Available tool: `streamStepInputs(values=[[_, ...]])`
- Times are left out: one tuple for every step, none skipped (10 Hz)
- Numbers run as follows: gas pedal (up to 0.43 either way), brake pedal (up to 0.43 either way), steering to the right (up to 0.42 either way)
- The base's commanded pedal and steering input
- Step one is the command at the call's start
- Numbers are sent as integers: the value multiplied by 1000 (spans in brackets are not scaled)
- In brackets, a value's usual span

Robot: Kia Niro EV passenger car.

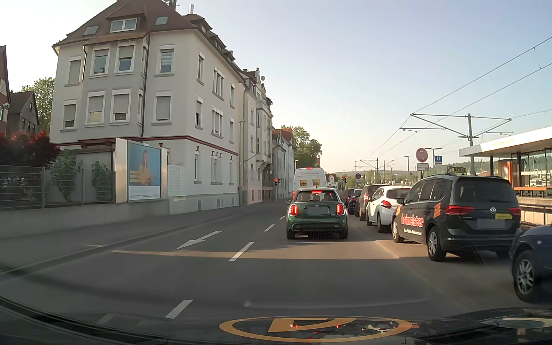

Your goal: Follow the waypoints while adhering to traffic rules and regulations

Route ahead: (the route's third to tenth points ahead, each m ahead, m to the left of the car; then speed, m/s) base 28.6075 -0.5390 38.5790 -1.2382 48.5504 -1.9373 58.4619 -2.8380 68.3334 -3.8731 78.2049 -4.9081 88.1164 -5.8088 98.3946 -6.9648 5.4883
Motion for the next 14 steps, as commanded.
streamStepInputs(values=[[0, 140, 18], [0, 140, 18], [0, 146, 19], [0, 146, 18], [0, 146, 18], [0, 152, 18], [0, 152, 16], [0, 152, 14], [0, 122, 9], [0, 98, 2], [0, 98, 0], [0, 98, 0], [0, 104, 0], [0, 104, 0]])
